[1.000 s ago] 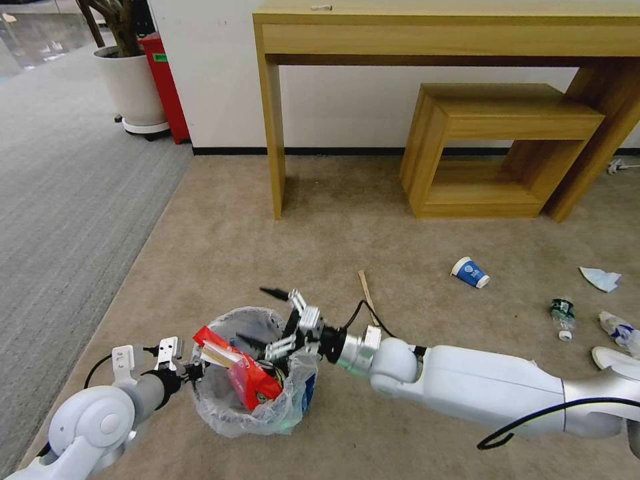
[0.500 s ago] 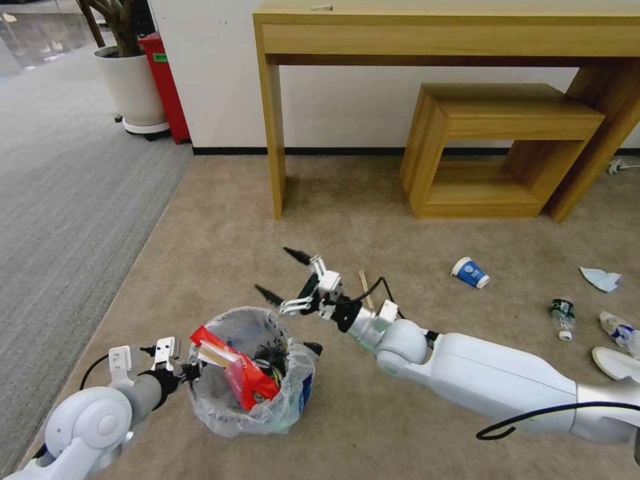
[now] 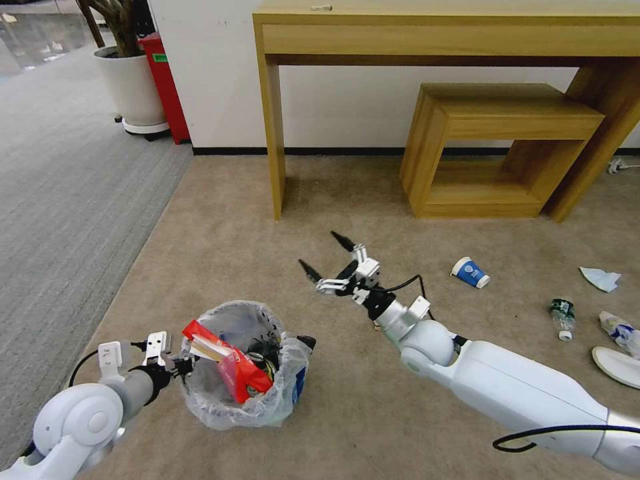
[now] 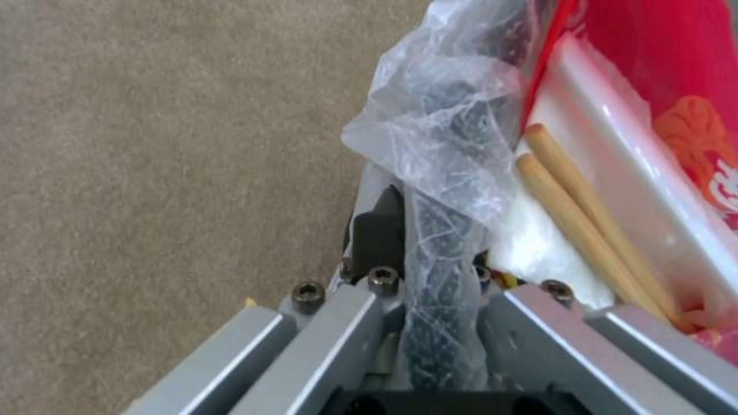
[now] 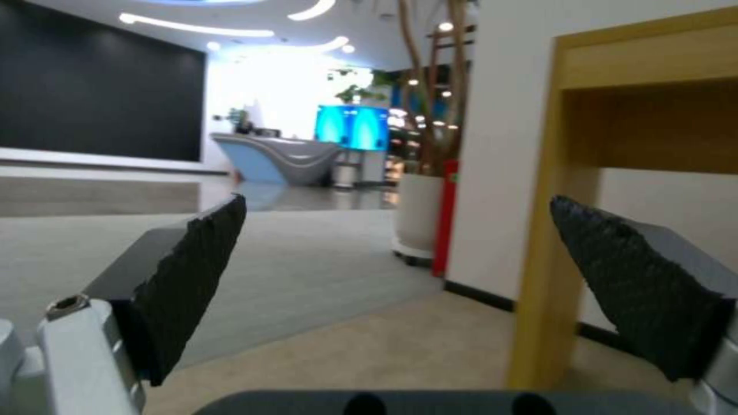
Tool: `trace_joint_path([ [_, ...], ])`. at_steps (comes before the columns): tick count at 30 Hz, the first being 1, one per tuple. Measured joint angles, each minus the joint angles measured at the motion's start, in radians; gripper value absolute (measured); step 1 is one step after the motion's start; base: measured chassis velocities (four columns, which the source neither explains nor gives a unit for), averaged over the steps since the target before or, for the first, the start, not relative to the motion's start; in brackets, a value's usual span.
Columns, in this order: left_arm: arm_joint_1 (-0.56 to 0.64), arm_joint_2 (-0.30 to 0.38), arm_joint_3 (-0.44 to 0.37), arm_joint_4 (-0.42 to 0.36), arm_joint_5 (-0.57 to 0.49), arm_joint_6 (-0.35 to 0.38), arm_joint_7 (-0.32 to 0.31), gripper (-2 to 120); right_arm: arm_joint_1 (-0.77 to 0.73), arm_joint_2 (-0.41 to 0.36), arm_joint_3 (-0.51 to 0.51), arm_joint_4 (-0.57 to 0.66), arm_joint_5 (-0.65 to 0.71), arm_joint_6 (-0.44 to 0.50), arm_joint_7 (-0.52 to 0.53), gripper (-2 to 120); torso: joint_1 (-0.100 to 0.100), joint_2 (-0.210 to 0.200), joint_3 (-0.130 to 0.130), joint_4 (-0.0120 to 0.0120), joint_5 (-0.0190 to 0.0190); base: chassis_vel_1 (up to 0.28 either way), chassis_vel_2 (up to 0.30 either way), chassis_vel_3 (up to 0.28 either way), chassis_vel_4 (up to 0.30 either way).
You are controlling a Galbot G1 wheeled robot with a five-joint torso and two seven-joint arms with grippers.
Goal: Pick up the trash bin and place the garbage on the floor into it.
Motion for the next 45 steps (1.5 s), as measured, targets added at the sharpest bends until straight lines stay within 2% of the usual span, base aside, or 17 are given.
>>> trace_joint_path([
  [16,0.002,-0.006,-0.044,0.008,0.009,-0.005,0.013,0,-0.18,-0.039,0.237,-0.09,-0.076,0.025,0.035,100,0.0,0.0,0.0,0.0,0.0,0.0,0.0,0.0,0.0],
  [20,0.003,-0.016,-0.053,0.009,0.005,-0.005,0.013,0,-0.315,-0.041,0.371,-0.132,-0.129,0.055,0.035,100,0.0,0.0,0.0,-0.0003,0.0001,0.0,0.0,0.0,0.0],
  [28,0.012,-0.024,-0.076,0.009,0.001,-0.005,0.015,0,-0.439,-0.039,0.515,-0.157,-0.147,0.076,0.013,100,0.0,0.0,0.0,-0.0001,-0.0001,0.0,0.0,0.0,0.0],
  [45,0.016,-0.035,-0.091,0.0,-0.006,-0.005,0.014,0,-0.576,-0.019,0.696,-0.203,-0.175,0.104,-0.029,100,0.0,0.0,0.0,-0.0001,0.0,0.0,0.0,0.0,0.0],
])
